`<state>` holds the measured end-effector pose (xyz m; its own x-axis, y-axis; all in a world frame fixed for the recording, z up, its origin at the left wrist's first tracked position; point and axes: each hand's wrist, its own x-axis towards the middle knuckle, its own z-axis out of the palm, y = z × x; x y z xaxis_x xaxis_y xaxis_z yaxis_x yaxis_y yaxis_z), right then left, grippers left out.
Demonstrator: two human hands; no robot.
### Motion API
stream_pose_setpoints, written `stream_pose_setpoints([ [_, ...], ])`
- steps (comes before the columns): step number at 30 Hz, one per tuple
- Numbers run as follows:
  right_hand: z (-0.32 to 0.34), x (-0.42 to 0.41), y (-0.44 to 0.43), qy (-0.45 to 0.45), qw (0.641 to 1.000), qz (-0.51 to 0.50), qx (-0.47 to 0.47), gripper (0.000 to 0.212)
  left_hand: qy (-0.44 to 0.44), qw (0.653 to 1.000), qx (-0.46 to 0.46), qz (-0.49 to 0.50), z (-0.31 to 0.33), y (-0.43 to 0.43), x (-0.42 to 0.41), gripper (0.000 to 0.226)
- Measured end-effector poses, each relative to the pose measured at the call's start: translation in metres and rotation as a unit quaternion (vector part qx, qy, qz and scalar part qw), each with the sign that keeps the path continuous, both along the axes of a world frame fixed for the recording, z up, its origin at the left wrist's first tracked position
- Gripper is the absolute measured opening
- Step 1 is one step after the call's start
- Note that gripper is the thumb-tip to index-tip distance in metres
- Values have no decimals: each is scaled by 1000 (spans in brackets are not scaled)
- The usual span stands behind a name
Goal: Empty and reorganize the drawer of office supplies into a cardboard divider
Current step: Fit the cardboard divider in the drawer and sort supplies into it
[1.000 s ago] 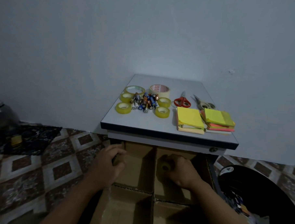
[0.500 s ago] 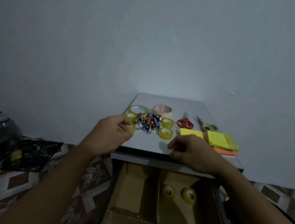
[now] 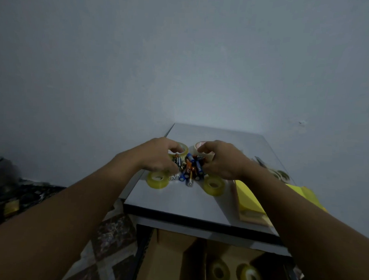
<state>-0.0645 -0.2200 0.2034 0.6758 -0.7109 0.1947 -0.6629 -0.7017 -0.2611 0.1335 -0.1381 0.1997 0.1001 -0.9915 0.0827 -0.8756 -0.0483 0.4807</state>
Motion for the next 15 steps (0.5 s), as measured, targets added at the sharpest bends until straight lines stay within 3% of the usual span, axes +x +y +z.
stream_pose_setpoints([
  [6,-3,12,-3,84,995,45,-38,50,-29,999,35,-11,-2,-12,3,71],
  [15,-2,11,-4,106,992,62,-27,39,-49,998,36,-25,-4,-17,2,52],
])
